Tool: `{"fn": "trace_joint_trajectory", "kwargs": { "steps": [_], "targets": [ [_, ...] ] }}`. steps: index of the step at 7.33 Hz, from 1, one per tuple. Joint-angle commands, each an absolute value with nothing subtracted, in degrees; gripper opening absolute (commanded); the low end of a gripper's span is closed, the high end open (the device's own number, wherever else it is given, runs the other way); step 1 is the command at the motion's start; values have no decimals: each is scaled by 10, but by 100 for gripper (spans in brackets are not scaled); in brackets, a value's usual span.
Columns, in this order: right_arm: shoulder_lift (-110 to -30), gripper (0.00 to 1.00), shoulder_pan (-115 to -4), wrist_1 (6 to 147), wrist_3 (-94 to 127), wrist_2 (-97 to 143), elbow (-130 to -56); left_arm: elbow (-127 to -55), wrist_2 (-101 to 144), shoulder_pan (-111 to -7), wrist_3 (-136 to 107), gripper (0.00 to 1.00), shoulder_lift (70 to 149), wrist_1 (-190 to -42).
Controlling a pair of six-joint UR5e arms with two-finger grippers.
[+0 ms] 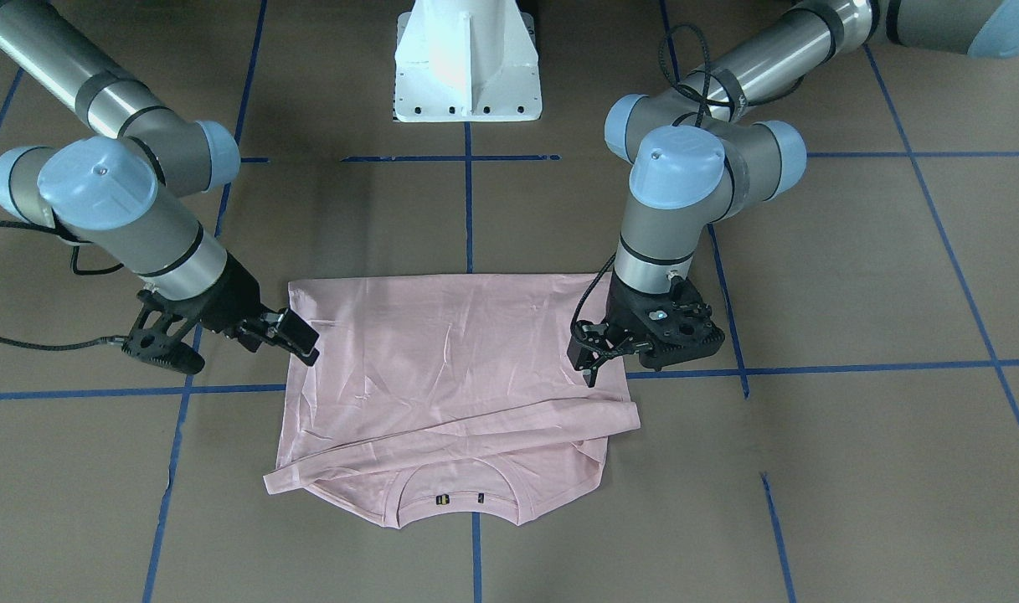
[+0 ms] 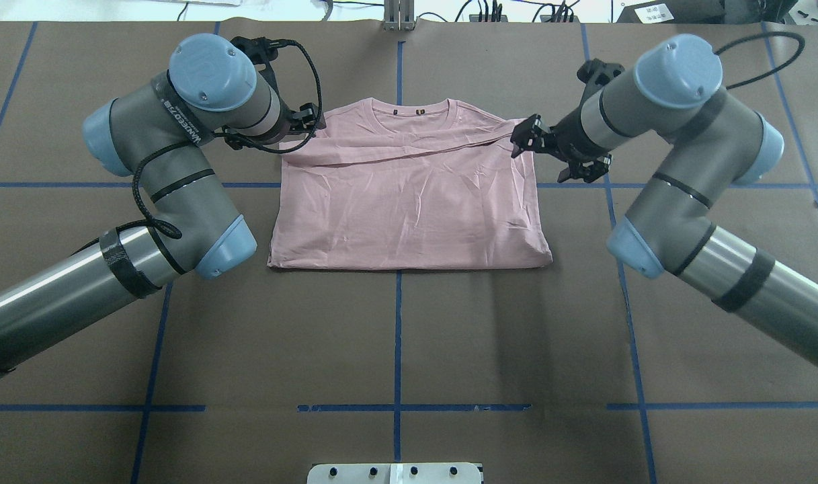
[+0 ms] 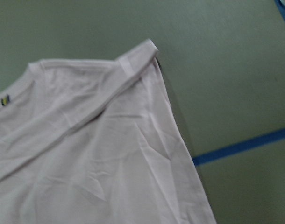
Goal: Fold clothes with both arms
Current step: 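Move the right gripper down to the folded shirt's side edge nearest it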
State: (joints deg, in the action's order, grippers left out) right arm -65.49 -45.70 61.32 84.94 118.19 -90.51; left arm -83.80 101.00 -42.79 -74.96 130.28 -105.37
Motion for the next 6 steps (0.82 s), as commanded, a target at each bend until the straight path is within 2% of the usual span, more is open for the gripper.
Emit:
{"fn": "trace_joint_trajectory", "kwargs": {
  "steps": [1,4,5,6],
  "targets": [
    [-728,98,-388,626,858,1119,-964,-846,1011,-426,-759,100,1302,-1053],
    [-738,90,-355,628,857,1095,-962,-852,1012,-424,-776,100,1302,-1053],
    [-737,85,-354,628,857,1096,-962,-851,1012,-424,-776,100,1302,-1054],
    [-737,75,-354,628,856,1097,-962,-851,1011,-424,-776,100,1300,-1054]
  ]
}}
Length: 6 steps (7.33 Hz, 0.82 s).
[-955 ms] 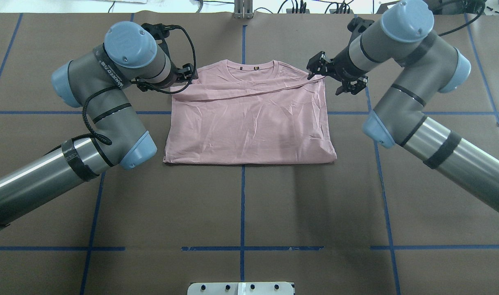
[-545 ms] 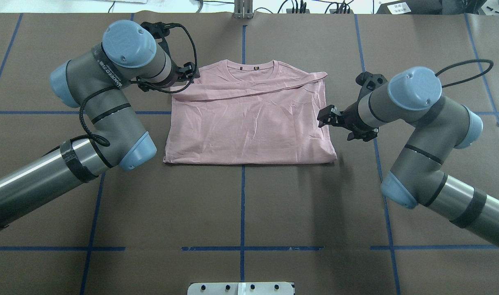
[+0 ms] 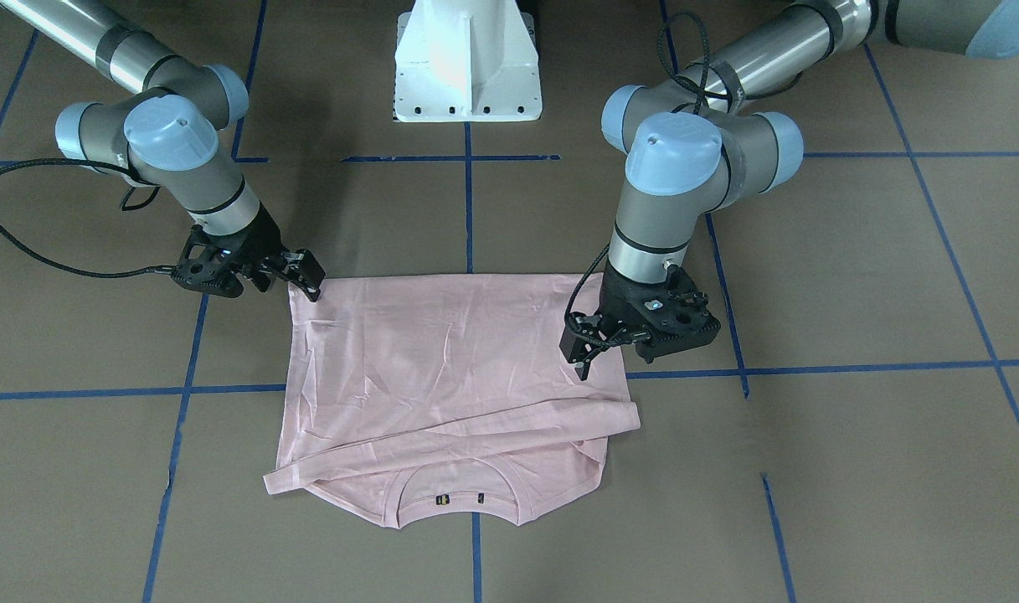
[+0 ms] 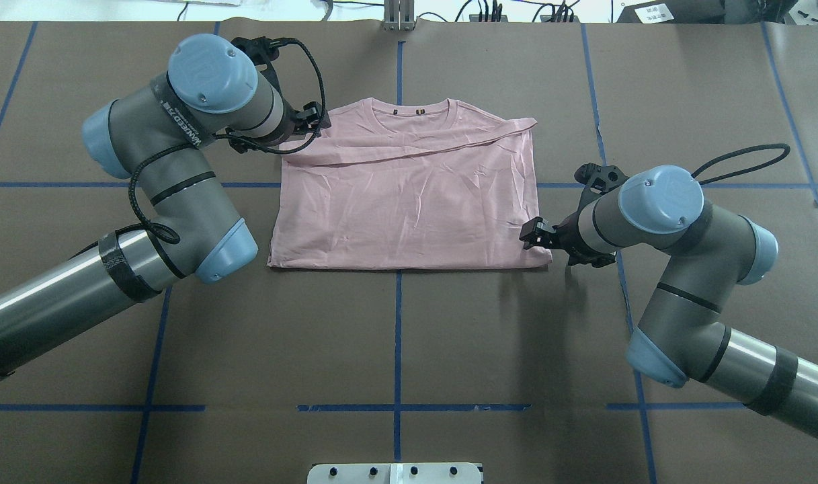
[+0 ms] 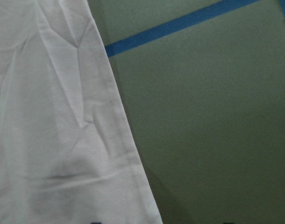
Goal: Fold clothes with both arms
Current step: 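Move the right gripper down to the folded shirt's side edge nearest it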
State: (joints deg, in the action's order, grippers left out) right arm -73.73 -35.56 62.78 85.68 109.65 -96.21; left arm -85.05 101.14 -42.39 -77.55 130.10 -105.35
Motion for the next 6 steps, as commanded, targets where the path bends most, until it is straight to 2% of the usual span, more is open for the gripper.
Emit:
{"fn": "trace_joint_trajectory", "kwargs": {
  "steps": [1,2,3,6],
  "targets": [
    [-737,44,-352,628,856,1098,-963,-851,1011,-423,-777,100,1299,-1054],
    [-736,5,-352,628,855,1099,-964,-851,1011,-423,-777,100,1299,-1054],
    [-730,0,-352,628,856,1098,-964,-851,1010,-422,-777,100,1298,-1054],
    [-729,0,-349,628,851,1113,-969,-849,1011,-421,-777,100,1299,-1054]
  ]
}}
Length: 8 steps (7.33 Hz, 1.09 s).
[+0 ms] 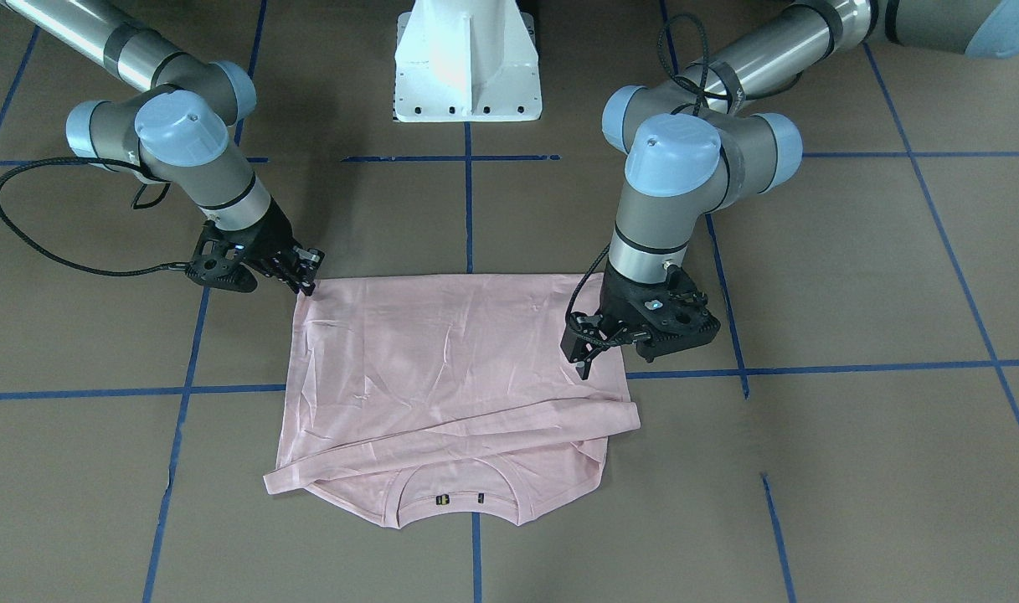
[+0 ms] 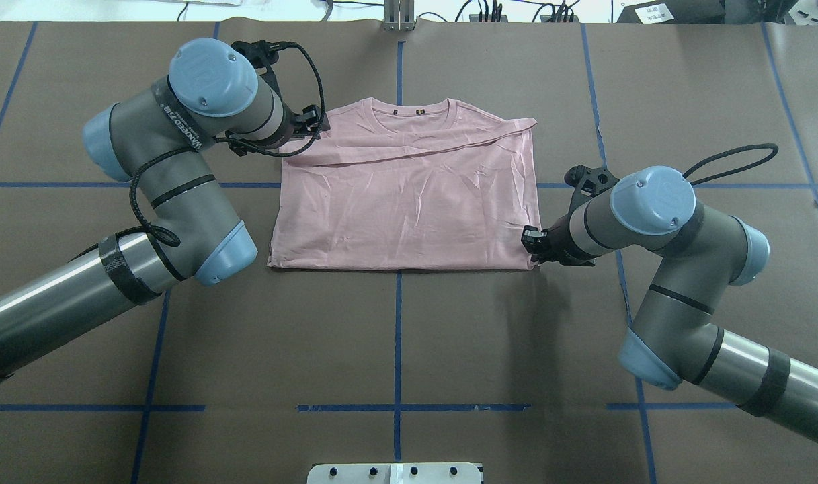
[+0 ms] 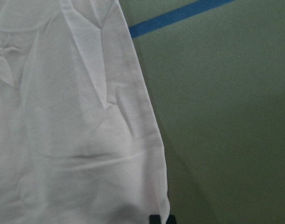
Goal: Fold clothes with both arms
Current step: 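Move the right gripper down to the folded shirt's side edge nearest it, then grasp the shirt edge with the right gripper and drag it toward the robot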
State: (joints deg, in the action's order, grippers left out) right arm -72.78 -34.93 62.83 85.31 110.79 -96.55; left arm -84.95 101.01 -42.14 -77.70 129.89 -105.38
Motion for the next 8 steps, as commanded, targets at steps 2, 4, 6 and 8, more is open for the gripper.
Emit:
{"fn": "trace_joint_trajectory", "kwargs": {
  "steps": [2,4,6,8],
  "targets": [
    [-796,0,-339,629,850,1135,-1044,-853,1010,-421,-777,100,1302,-1053],
    [-918,0,-258,628,857,1135,-1161,-867,1009,-420,-782,100,1300,-1050],
    [-960,0,-133,628,916,1133,-1208,-885,1008,-414,-787,100,1299,-1039],
    [-958,0,-51,626,975,1125,-1222,-924,1008,-400,-793,100,1289,-1016]
  ]
}}
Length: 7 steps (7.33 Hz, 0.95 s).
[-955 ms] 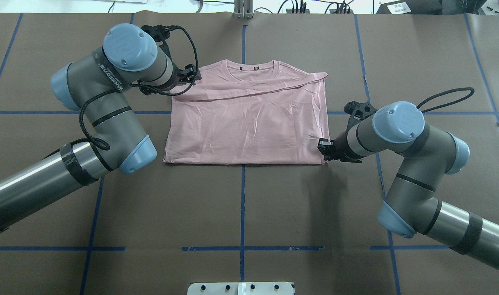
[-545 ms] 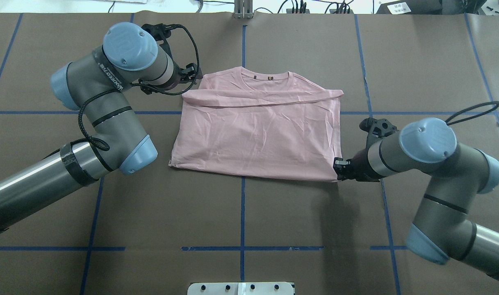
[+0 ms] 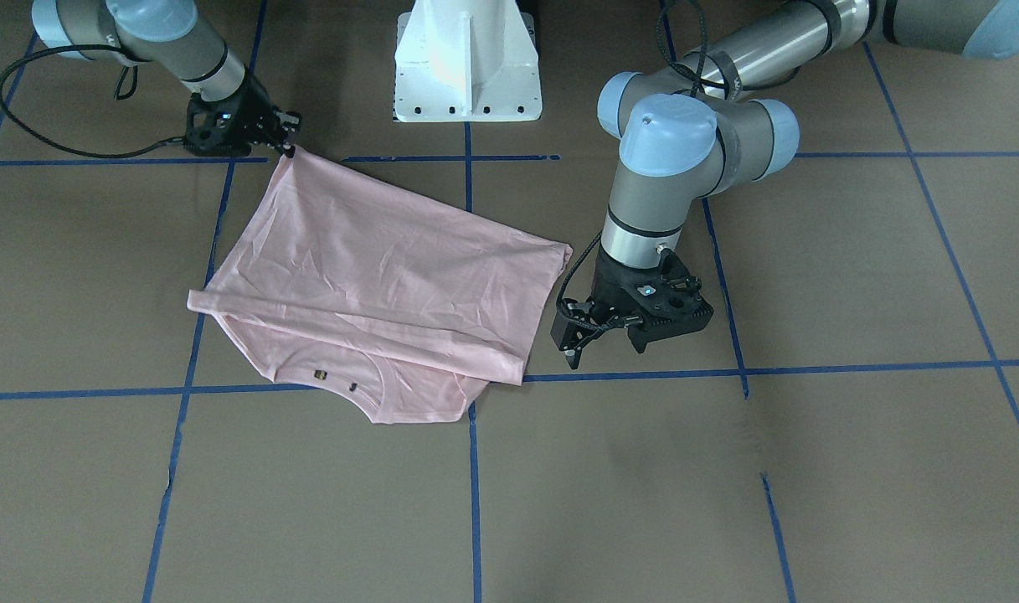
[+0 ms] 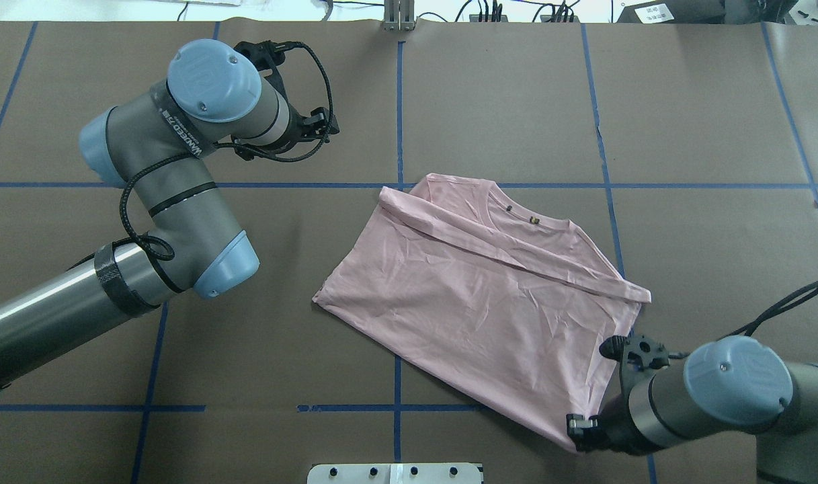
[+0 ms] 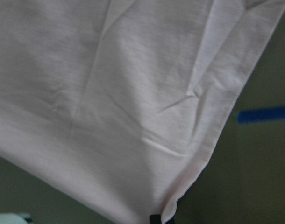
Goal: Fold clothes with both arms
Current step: 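Grasp the shirt edge with the right gripper and drag it toward the robot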
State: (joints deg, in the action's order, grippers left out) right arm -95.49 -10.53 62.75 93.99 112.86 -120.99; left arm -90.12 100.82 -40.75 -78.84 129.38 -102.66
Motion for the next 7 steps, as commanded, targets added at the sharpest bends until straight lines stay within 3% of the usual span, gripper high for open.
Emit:
{"fn": "trace_joint_trajectory", "kwargs": {
  "steps": [1,4,7],
  "targets": [
    [-955,99,-47,622,989,1123,-1225,-925,1008,-390,-796,100,1288,-1016],
    [-940,100,-130,621,1005,1100,-1285,-954,1011,-336,-846,100,1281,-979],
    [-887,100,-253,621,1001,1100,-1282,-955,1006,-242,-963,98,1266,-946]
  ]
}}
